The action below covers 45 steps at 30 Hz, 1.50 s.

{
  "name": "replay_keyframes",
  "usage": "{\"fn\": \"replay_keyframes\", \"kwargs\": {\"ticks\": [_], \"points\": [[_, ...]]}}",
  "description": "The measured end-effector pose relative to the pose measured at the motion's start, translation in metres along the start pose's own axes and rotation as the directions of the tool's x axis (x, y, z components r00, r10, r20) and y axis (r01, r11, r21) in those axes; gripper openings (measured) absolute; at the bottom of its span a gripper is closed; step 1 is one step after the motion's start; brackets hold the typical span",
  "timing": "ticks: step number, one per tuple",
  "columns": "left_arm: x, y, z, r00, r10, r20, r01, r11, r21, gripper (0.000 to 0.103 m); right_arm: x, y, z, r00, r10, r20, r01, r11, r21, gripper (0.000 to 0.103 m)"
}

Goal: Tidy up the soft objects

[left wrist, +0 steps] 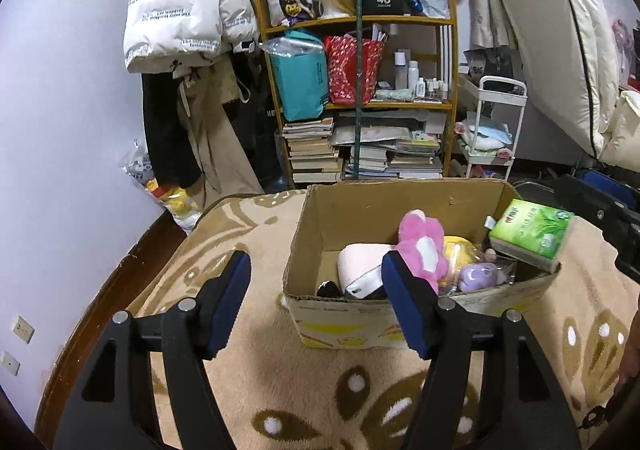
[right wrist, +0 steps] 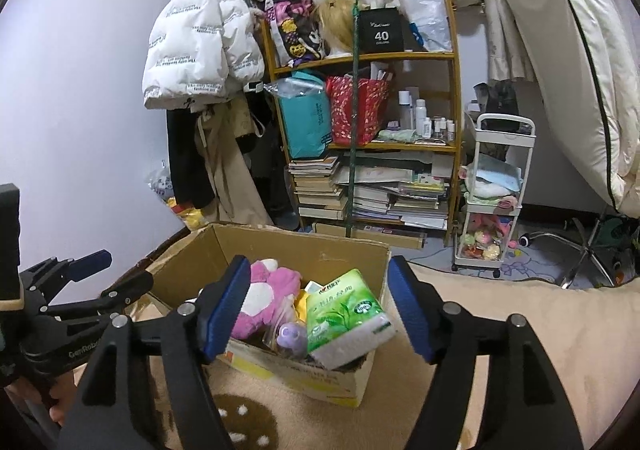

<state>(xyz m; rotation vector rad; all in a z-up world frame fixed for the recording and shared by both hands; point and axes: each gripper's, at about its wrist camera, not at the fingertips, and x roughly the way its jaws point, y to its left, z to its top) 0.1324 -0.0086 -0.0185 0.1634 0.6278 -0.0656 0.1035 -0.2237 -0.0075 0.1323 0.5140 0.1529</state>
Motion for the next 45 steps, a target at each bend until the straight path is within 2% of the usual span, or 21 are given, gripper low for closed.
{"fn": "replay_keyframes", "kwargs": {"ticks": [2, 5, 7, 11, 15, 21, 33, 42, 45], "points": [[-0.01, 0.001, 0.002, 1.0, -0.006, 0.011, 0.006, 1.0, -0.004, 0.074, -0.007, -0.001, 0.001, 1.0, -0.001, 0.004, 0.001, 1.0, 0.009, 0.08], [-0.035, 0.002, 0.008, 0.998, -0.003, 0.068, 0.004, 1.0, -0.005, 0.084, -0.019, -0.004, 0.003, 1.0, 0.005, 0.011, -0.005, 1.0, 0.024, 0.082], [-0.047, 0.003, 0.011, 0.996, -0.009, 0.09, 0.01, 1.0, -0.005, 0.089, -0.029, -0.004, 0.006, 1.0, -0.002, 0.024, 0.001, 1.0, 0.024, 0.091], [-0.072, 0.005, 0.011, 0.988, -0.021, 0.154, 0.022, 1.0, -0.007, 0.102, -0.051, -0.005, 0.011, 0.998, -0.004, 0.057, 0.002, 0.999, 0.033, 0.103], [-0.091, 0.007, 0.001, 0.984, -0.021, 0.177, 0.025, 0.999, -0.022, 0.102, -0.072, -0.006, 0.011, 0.993, -0.04, 0.107, 0.039, 0.999, 0.014, 0.103], [-0.116, 0.011, -0.008, 0.981, 0.0, 0.194, 0.005, 1.0, -0.024, 0.102, -0.099, -0.008, 0.008, 0.989, -0.049, 0.143, 0.044, 0.998, 0.038, 0.103], [-0.149, 0.021, -0.028, 0.976, -0.005, 0.219, 0.015, 0.999, -0.044, 0.102, -0.149, -0.007, -0.016, 0.984, -0.088, 0.158, 0.087, 0.996, 0.017, 0.103], [-0.151, 0.022, -0.044, 0.981, 0.026, 0.194, -0.017, 0.999, -0.05, 0.102, -0.148, -0.001, -0.031, 0.988, -0.082, 0.131, 0.085, 0.996, -0.016, 0.103], [-0.147, 0.023, -0.046, 0.983, 0.018, 0.184, -0.007, 0.998, -0.063, 0.102, -0.144, 0.0, -0.035, 0.987, -0.094, 0.132, 0.099, 0.994, -0.035, 0.103]]}}
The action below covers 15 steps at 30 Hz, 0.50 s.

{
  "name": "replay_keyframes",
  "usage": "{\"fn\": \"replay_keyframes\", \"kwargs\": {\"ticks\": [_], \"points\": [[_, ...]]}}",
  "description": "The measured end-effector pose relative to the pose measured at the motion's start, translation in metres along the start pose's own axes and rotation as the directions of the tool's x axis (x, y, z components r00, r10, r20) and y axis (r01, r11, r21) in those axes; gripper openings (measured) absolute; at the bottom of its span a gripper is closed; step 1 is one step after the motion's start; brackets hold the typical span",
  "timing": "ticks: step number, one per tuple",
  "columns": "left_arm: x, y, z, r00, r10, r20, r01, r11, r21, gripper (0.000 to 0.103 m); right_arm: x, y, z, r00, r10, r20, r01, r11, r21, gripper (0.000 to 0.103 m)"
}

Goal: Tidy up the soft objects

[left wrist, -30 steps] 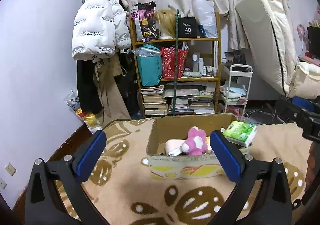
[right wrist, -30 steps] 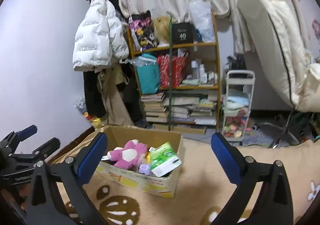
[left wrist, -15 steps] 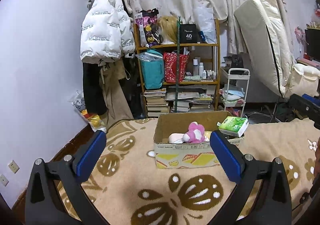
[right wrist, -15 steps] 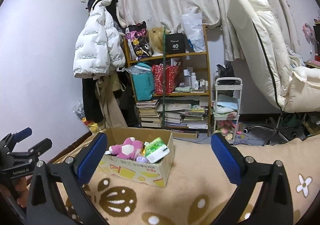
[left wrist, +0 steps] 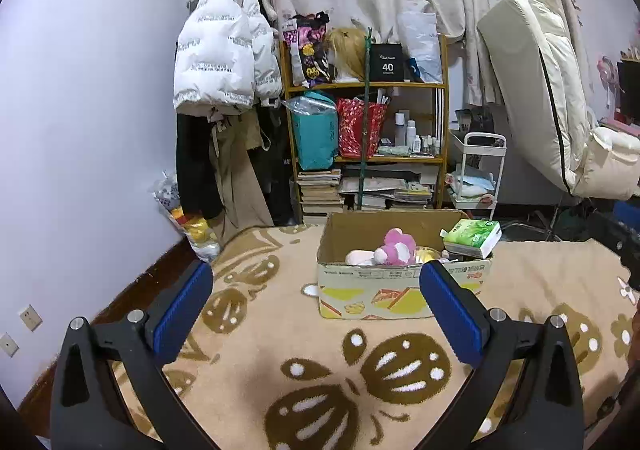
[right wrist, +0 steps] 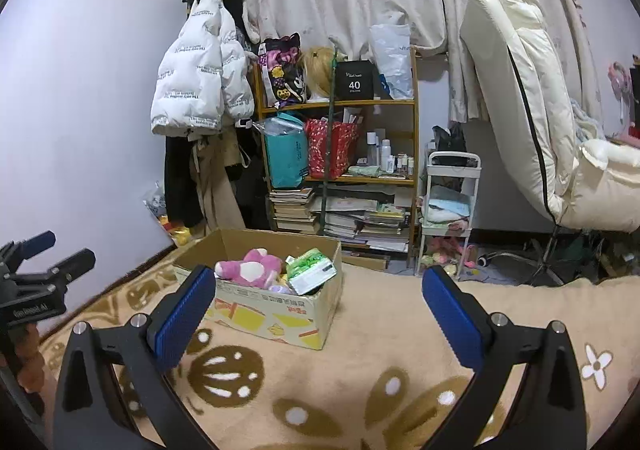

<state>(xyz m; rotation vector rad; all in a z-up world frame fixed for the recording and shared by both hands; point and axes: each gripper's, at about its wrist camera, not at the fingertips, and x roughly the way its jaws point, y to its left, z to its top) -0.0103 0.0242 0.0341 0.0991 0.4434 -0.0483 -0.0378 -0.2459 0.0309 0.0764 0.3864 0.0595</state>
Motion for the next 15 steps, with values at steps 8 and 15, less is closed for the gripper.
{"fn": "replay_keyframes", "kwargs": {"ticks": [8, 15], "points": [[0.015, 0.002, -0.006, 0.999, -0.008, -0.037, 0.007, 1.0, -0.024, 0.102, 0.018, -0.004, -0.009, 0.999, -0.004, -0.04, 0.005, 1.0, 0.003, 0.103], [0.026, 0.012, -0.008, 0.997, -0.02, -0.069, 0.015, 0.997, -0.072, 0.102, 0.024, -0.003, -0.014, 0.998, -0.012, -0.06, 0.012, 1.0, -0.004, 0.103]]}}
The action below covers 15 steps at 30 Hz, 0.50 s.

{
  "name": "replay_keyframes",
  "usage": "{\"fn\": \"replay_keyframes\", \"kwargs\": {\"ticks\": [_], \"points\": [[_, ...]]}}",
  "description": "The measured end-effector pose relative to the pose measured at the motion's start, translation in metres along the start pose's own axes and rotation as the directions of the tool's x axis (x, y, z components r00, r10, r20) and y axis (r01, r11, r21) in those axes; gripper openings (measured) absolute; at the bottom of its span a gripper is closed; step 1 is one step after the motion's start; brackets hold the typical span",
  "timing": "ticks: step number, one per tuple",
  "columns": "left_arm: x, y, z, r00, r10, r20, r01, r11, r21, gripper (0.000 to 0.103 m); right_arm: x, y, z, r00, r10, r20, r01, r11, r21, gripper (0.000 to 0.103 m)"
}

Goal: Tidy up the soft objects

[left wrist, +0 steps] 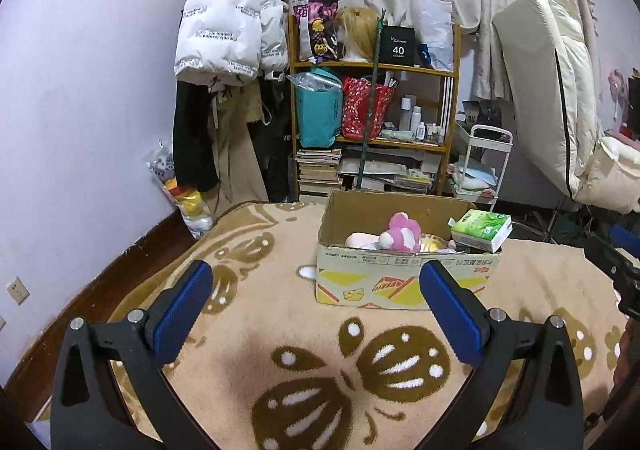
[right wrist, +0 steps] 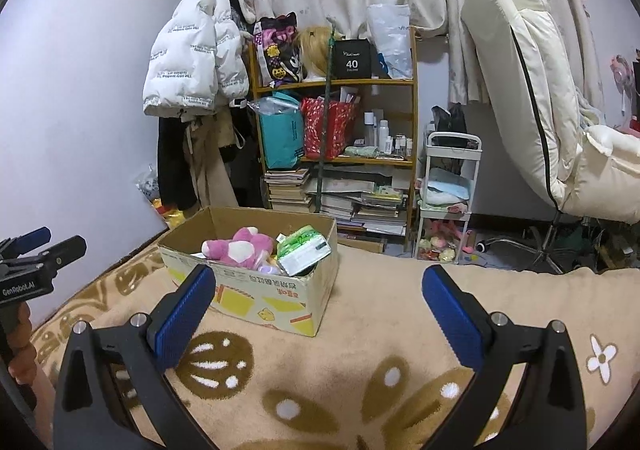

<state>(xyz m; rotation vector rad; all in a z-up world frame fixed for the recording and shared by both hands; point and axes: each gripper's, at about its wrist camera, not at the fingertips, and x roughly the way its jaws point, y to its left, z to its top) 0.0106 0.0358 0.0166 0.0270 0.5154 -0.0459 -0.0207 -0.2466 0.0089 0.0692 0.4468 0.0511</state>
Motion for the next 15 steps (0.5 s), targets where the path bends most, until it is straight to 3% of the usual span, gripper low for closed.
{"fn": "replay_keyframes", "kwargs": {"ticks": [15], "points": [[0.0, -0.011, -0.005, 1.0, 0.006, 0.011, -0.006, 0.999, 0.051, 0.102, -0.002, 0.001, 0.002, 1.0, 0.009, 0.013, -0.01, 1.0, 0.022, 0.103]]}}
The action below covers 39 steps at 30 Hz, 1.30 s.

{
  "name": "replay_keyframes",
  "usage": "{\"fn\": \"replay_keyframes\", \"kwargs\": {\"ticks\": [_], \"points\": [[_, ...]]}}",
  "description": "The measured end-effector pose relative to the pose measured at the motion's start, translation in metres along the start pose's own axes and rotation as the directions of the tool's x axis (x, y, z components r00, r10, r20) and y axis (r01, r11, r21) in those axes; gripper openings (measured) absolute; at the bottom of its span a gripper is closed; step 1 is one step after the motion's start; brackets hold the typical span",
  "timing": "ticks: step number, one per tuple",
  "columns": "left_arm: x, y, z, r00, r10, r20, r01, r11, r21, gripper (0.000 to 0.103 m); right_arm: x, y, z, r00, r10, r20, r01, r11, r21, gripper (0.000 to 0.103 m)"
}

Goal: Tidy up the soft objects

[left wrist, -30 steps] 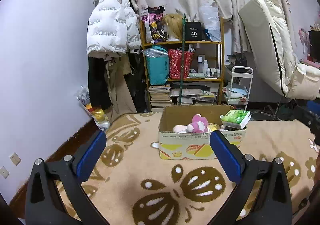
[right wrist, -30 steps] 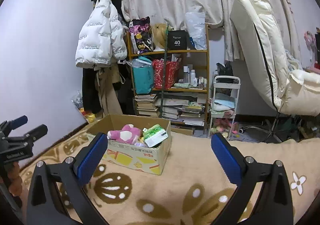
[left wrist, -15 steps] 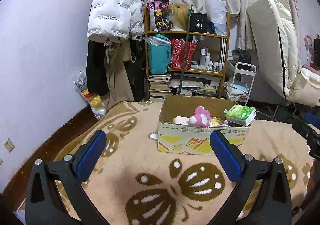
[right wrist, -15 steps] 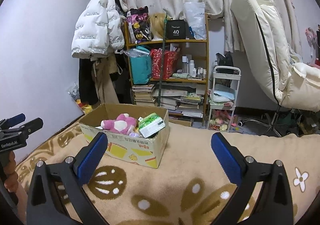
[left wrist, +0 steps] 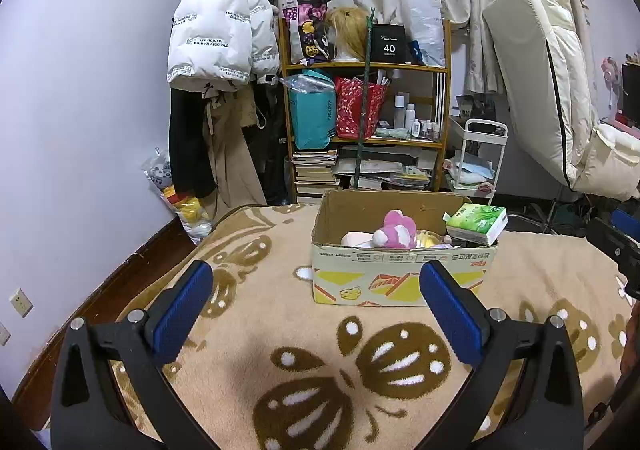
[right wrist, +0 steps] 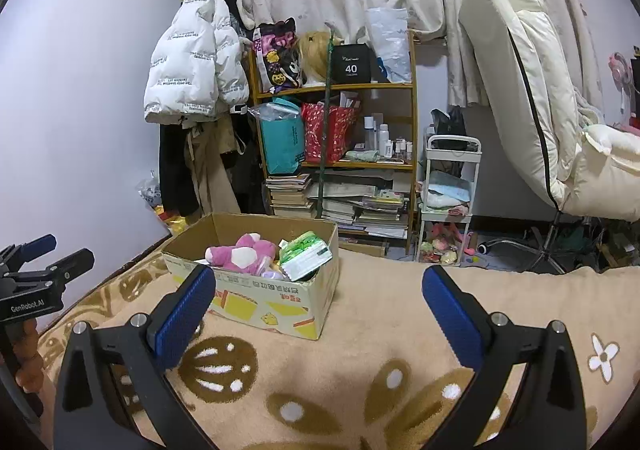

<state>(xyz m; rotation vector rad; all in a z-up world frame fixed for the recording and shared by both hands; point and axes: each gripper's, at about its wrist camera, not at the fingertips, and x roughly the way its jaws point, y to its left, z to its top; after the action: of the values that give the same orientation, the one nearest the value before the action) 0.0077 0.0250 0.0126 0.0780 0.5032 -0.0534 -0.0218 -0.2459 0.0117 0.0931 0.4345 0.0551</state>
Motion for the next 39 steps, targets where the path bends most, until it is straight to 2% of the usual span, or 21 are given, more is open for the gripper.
{"fn": "replay_keyframes", "kwargs": {"ticks": [13, 39], "points": [[-0.003, -0.016, -0.003, 1.0, 0.001, -0.005, 0.0, 0.999, 0.045, 0.102, -0.001, -0.001, 0.0, 1.0, 0.0, 0.001, 0.0, 1.0, -0.001, 0.103], [0.002, -0.014, -0.003, 1.0, -0.009, -0.018, 0.01, 0.998, 0.057, 0.102, -0.002, -0.004, 0.003, 1.0, -0.011, 0.0, 0.011, 1.0, 0.007, 0.103]]}}
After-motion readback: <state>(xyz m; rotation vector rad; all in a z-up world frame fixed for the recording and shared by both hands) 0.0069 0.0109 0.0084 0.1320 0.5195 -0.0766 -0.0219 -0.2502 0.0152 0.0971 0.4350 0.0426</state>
